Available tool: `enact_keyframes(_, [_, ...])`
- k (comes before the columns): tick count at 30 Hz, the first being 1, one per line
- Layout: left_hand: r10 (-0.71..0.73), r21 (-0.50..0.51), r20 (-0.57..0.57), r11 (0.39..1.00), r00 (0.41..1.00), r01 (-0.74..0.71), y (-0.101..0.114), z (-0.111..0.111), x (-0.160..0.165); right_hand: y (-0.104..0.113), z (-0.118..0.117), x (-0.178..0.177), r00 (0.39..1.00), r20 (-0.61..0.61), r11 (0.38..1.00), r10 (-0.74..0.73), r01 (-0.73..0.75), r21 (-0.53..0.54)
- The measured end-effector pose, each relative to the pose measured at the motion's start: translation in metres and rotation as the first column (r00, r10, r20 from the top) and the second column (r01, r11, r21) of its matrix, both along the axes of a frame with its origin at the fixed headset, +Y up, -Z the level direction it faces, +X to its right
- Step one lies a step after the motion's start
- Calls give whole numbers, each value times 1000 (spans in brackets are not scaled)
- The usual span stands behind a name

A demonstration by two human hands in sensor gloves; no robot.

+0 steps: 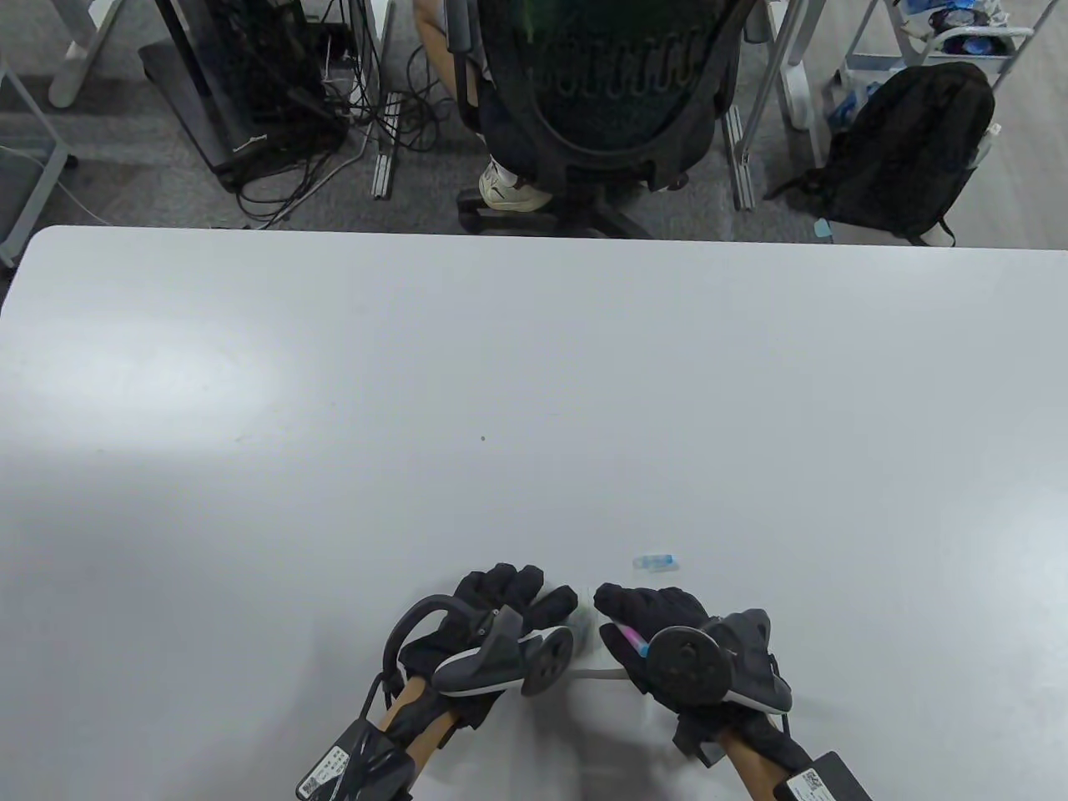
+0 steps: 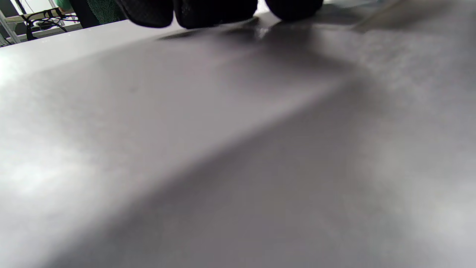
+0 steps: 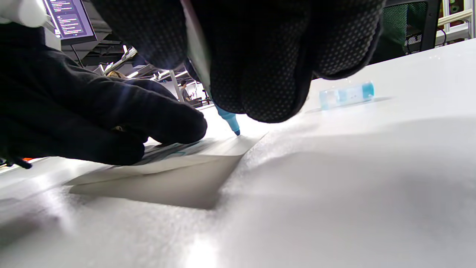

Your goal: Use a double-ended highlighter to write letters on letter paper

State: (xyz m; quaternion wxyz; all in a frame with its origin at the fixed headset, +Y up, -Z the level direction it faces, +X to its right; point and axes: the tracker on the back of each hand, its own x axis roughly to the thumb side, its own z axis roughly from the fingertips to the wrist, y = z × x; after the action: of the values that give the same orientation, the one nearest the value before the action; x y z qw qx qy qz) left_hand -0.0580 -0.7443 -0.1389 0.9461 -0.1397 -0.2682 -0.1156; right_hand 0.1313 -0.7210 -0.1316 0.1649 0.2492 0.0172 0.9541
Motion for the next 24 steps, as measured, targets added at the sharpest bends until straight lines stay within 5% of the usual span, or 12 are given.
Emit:
enact_keyframes(17, [-23,-9,10,1000,1000,23,-1,1,2,0,-2,-6,999,-20,999,31,-30,9])
enact_keyframes(24, [-25,-7,7,1000,1000,25,-1,1,2,2,1,-3,993,-110,993,-40,27,-115])
